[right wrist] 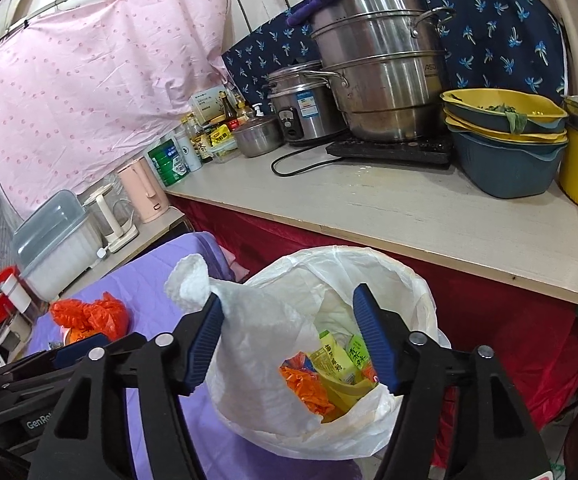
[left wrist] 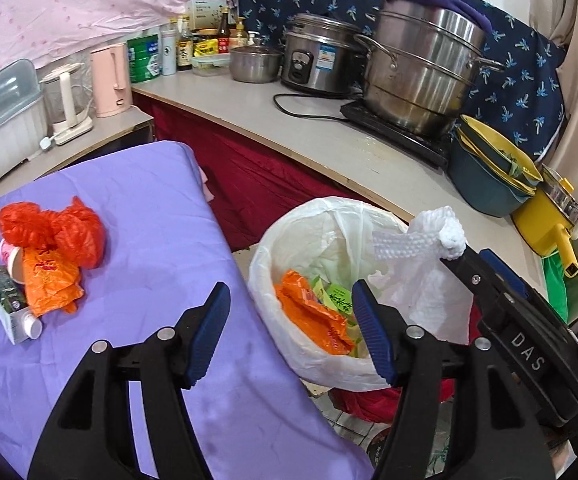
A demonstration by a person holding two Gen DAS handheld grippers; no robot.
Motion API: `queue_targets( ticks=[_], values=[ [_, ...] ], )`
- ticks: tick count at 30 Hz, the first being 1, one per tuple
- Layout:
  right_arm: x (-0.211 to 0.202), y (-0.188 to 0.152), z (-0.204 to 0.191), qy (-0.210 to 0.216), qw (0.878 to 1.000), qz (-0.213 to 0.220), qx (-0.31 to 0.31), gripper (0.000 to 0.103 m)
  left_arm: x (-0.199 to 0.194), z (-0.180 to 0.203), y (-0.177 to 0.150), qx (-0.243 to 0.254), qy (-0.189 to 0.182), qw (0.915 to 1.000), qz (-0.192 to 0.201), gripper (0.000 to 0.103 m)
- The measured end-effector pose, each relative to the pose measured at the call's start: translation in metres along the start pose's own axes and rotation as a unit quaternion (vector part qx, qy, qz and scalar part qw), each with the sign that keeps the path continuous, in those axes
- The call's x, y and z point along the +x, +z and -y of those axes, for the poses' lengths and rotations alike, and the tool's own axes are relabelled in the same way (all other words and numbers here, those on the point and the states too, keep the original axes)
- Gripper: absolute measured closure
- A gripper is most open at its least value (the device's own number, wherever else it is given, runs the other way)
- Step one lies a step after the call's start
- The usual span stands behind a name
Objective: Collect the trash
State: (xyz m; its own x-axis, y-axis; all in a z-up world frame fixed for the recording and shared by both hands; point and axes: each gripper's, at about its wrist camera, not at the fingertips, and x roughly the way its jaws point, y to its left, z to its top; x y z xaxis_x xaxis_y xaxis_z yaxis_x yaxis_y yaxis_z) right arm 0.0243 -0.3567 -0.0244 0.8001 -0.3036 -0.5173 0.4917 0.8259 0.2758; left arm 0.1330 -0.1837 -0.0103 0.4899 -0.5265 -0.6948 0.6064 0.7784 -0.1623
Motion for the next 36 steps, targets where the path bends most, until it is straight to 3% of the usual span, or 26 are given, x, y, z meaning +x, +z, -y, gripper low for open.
queue_targets(
  ticks=[8,15,23,29,36],
  values=[
    [-0.006,-0.009,-0.032,0.001,1.000,0.006,-0.024,0.024,-0.021,-0.039,-0.009,-0.036,0.026,0.9989,0.013,0.042],
    [0.000,-0.020,-0.073,0.035,0.997,-0.001,-0.070,0.022,-0.034,-0.089,-0.022,-0.081,0.075,0.9938,0.013,0.042],
    [0.022,-0.043,-0.138,0.084,0.988,-0.033,-0.125,0.022,-0.046,-0.168,-0.042,-0.156,0.160,0.9746,-0.004,0.036],
    [0.042,-0.057,-0.177,0.112,0.982,-0.057,-0.140,0.022,-0.054,-0.224,-0.052,-0.197,0.189,0.9620,-0.006,0.036],
    [0.037,-0.043,-0.155,0.087,0.990,-0.034,-0.104,0.022,-0.064,-0.242,-0.063,-0.205,0.192,0.9596,-0.006,0.036]
  ],
)
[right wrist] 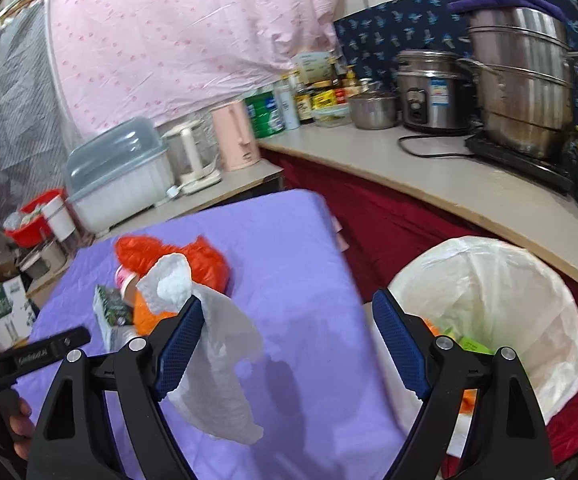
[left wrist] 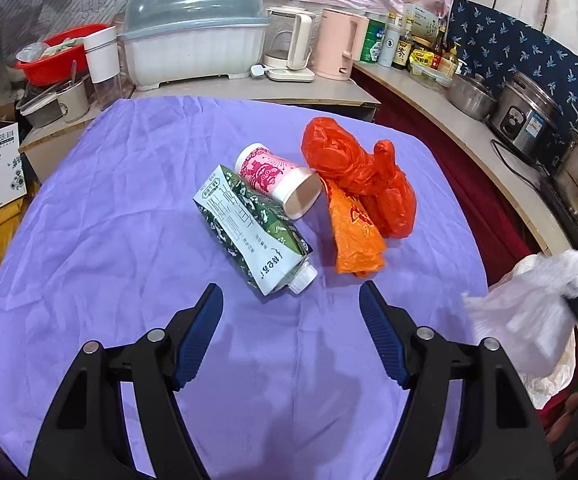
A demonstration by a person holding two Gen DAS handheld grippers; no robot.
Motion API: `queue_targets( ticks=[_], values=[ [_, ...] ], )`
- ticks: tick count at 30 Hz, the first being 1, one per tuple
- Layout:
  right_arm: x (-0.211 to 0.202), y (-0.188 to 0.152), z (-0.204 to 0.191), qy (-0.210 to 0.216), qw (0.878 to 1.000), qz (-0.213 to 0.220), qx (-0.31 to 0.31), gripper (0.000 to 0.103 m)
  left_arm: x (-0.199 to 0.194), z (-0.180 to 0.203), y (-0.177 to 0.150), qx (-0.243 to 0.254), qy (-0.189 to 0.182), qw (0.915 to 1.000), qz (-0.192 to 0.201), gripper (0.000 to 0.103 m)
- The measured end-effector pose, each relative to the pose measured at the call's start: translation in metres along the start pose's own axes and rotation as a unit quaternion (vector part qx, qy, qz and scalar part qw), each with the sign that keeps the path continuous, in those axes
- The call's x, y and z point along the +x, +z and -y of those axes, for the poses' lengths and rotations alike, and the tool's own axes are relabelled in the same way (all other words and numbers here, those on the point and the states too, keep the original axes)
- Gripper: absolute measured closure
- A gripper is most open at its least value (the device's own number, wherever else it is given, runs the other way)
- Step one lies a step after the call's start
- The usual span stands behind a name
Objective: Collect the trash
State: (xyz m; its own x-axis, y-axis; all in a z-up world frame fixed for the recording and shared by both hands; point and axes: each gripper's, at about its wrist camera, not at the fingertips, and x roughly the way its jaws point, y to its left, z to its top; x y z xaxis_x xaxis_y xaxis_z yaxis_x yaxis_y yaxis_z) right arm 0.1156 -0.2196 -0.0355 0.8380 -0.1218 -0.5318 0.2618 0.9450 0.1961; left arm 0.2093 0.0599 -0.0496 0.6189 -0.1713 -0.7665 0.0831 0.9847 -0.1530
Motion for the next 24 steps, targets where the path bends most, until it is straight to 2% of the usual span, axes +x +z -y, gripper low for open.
queue_targets(
  ticks=[6,9,13,18,24],
  values=[
    [-0.023,0.019,0.072,-0.084,0.995,0.017,0.047,0.022,-0.004,0.018,-0.013,0.012,-0.021,0.9997,-0.009,0.036],
    [-0.020,0.005,0.111,-0.140,0.989,-0.007,0.056,0.022,-0.007,0.032,-0.020,0.019,-0.032,0.9992,-0.014,0.036],
    [-0.010,-0.031,0.141,-0.164,0.983,-0.050,0.072,0.022,-0.009,0.050,-0.028,0.032,-0.038,0.9986,-0.018,0.036],
    [-0.022,-0.060,0.140,-0.154,0.983,-0.068,0.071,0.022,-0.012,0.067,-0.035,0.045,-0.039,0.9980,-0.021,0.036],
    [-0.040,-0.070,0.113,-0.120,0.988,-0.068,0.064,0.022,-0.019,0.070,-0.035,0.045,-0.037,0.9982,-0.016,0.033]
  ],
)
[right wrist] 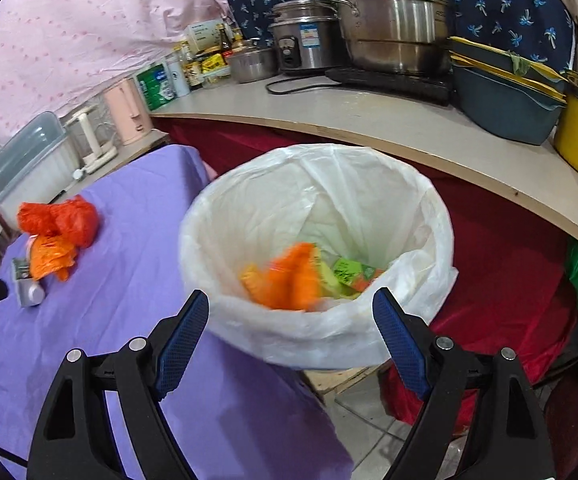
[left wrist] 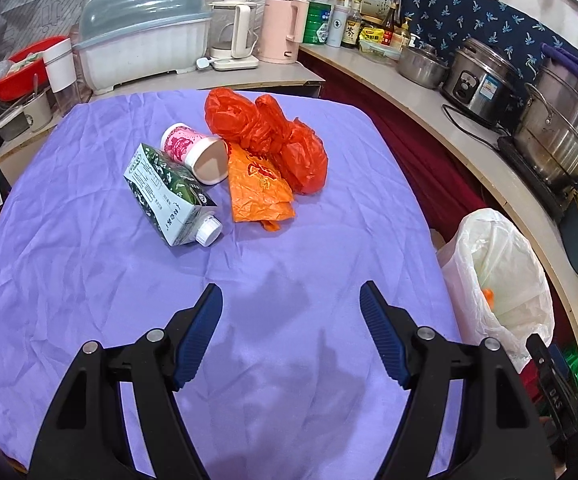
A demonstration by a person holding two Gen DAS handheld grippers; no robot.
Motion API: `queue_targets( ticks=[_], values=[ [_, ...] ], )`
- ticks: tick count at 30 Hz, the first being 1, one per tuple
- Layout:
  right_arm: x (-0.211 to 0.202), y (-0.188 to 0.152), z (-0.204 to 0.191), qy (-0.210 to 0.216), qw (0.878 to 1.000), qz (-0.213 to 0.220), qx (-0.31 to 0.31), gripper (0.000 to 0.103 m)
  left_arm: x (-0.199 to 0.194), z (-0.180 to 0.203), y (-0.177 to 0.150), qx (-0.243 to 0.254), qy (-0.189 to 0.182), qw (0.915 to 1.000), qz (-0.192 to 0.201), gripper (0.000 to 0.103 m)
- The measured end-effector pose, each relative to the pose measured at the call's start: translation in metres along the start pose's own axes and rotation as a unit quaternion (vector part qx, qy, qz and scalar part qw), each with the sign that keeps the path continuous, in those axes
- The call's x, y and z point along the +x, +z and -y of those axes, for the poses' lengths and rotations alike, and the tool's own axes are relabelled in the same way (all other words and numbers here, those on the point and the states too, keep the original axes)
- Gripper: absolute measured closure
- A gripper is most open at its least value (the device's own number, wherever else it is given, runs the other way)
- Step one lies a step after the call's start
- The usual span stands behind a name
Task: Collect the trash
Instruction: 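Move both tools back toward the milk carton and red bag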
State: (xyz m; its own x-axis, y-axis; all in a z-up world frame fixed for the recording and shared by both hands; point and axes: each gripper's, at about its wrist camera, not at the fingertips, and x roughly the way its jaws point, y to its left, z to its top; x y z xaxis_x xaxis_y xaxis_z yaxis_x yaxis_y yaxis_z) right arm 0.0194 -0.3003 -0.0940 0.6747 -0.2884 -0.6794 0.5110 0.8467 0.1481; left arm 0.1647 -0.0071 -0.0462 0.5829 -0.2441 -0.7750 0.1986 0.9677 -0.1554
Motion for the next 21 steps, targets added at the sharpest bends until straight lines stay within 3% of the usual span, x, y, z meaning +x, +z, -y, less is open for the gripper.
queue_targets(
  ticks=[10,21],
  values=[
    [-0.001,0.030,-0.092,0.095,0.994,0.016,-0.050,0.022,0.001,-0.044,0.012,-0.046,0.028,0.9985,0.007,0.023],
    [0.060,0.054,-0.215,0.177,0.979,-0.014,-0.097,0.022,0.043,-0.113,0.057,-0.118,0.041,0.9922,-0.010,0.019]
  ],
)
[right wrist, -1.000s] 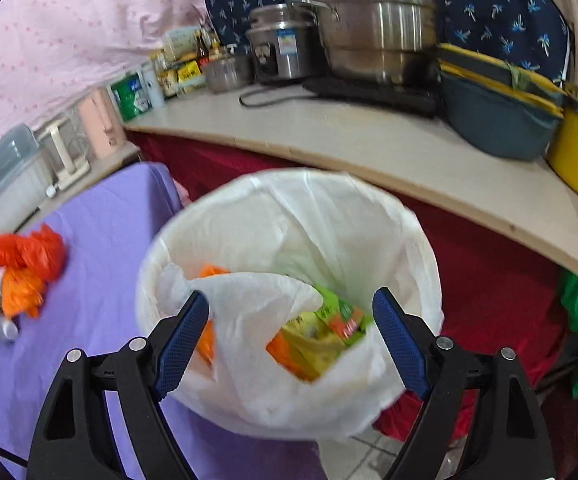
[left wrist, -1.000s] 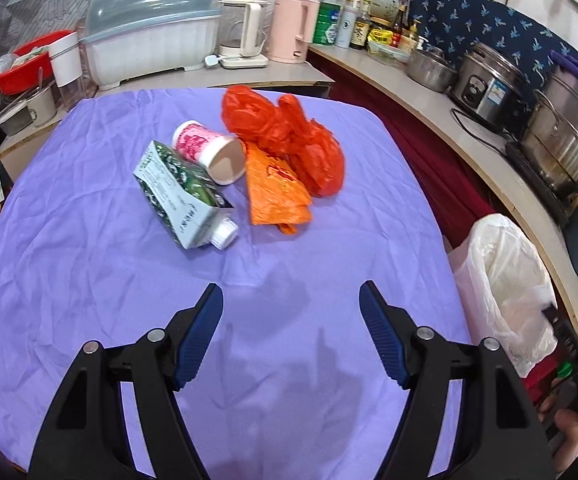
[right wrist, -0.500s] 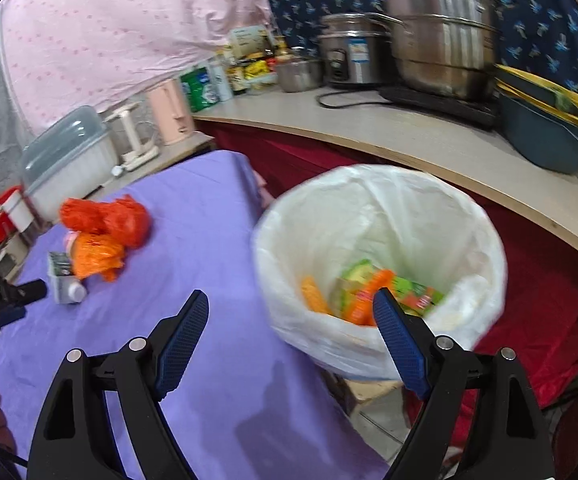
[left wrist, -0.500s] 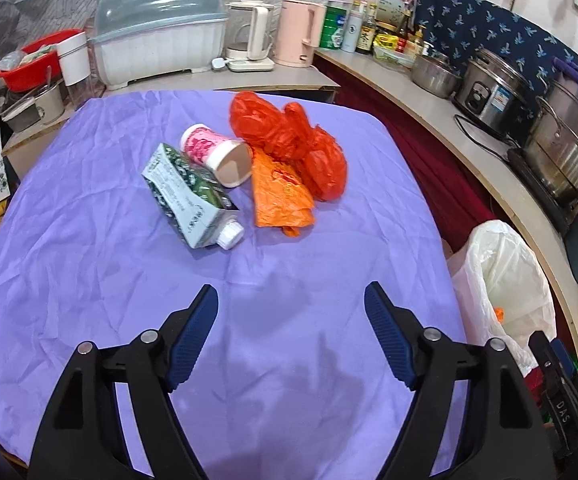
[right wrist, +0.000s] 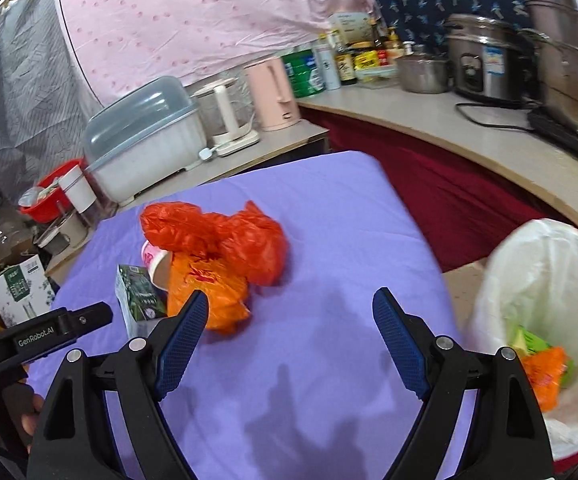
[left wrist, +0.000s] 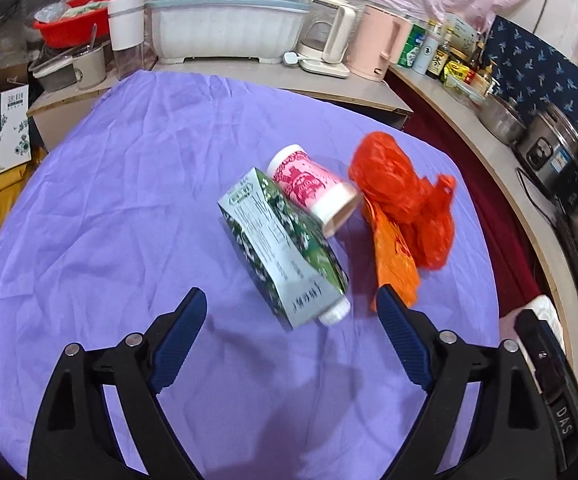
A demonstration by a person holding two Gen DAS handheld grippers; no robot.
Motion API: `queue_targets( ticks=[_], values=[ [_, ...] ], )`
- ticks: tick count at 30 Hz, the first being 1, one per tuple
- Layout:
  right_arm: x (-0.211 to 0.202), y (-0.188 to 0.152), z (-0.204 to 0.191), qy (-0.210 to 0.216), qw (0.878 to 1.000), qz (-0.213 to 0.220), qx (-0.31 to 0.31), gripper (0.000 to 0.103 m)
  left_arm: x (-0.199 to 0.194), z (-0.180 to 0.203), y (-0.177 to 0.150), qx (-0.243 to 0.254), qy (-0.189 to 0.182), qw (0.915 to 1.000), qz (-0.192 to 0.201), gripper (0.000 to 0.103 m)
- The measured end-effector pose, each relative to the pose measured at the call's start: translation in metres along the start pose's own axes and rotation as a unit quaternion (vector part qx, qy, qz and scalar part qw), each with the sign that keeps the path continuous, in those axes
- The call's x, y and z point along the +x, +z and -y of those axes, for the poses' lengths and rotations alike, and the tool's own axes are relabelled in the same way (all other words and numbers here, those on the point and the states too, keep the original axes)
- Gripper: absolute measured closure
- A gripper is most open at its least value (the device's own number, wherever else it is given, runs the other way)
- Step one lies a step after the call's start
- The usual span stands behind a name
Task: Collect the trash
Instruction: 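Move both tools back toward the milk carton and red bag, then grasp the green milk carton with left tool while right tool grasps red plastic bag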
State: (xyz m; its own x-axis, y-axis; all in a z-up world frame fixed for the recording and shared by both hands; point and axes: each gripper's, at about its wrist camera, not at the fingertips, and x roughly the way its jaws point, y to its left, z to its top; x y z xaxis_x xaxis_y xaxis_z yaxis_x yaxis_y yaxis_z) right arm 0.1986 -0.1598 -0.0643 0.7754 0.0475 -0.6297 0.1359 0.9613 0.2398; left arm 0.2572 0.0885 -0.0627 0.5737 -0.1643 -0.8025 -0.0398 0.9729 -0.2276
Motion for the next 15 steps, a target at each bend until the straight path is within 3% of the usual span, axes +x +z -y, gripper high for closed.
queue_targets(
  ticks=[7,15],
  values=[
    [0.068,0.017,-0.023,0.023,0.999,-0.032,-0.009,0.022,0.041,-0.003,0.023,-0.023,-0.004,0.9994,-0.027,0.015],
    [0.117,0.028,-0.030,0.028,0.998,-0.049,-0.022,0.022,0.081,-0.004,0.028,-0.025,-0.010,0.9982,-0.054,0.016]
  ],
)
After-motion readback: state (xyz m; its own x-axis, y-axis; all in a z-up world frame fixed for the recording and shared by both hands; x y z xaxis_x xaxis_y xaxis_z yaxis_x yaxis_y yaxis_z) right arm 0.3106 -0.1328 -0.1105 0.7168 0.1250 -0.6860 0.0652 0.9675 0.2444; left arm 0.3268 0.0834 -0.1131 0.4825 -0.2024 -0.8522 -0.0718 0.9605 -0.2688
